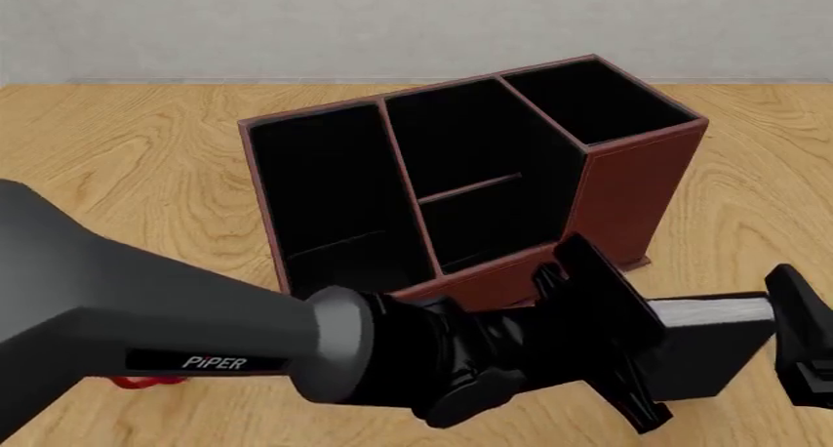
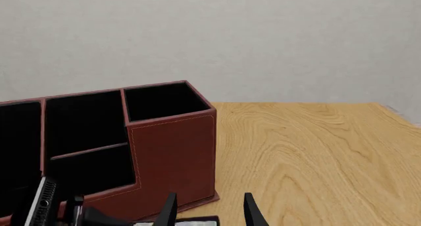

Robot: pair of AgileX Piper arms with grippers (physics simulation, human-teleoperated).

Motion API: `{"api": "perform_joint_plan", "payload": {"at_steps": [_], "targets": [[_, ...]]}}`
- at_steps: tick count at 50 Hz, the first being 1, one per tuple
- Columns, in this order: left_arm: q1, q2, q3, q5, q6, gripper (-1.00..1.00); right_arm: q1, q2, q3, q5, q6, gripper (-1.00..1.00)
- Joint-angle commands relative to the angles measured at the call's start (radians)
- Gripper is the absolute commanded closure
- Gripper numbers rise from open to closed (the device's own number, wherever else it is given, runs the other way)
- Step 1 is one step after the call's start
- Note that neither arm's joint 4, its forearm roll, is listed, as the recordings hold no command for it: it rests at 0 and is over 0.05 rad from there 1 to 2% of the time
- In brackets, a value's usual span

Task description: Pick up the book and place it in the back compartment of the caddy.

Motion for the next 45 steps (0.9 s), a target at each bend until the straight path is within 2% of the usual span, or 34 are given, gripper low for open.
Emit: {"api": "perform_joint_plan", "payload": {"at_steps": [1,28,45], "targets": [[0.014,-0.061,0.03,-0.02,0.016,1.0,0.0,0.0,0.0,0.0,0.0,-1.0],[-0.007,-0.163,0.091,-0.022,0.033,1.0,0.0,-0.002,0.0,0.002,0.0,-1.0],[0.008,-0.167,0.099,-0.017,0.068,1.0,0.0,-0.005,-0.001,0.005,-0.001,-1.0]]}}
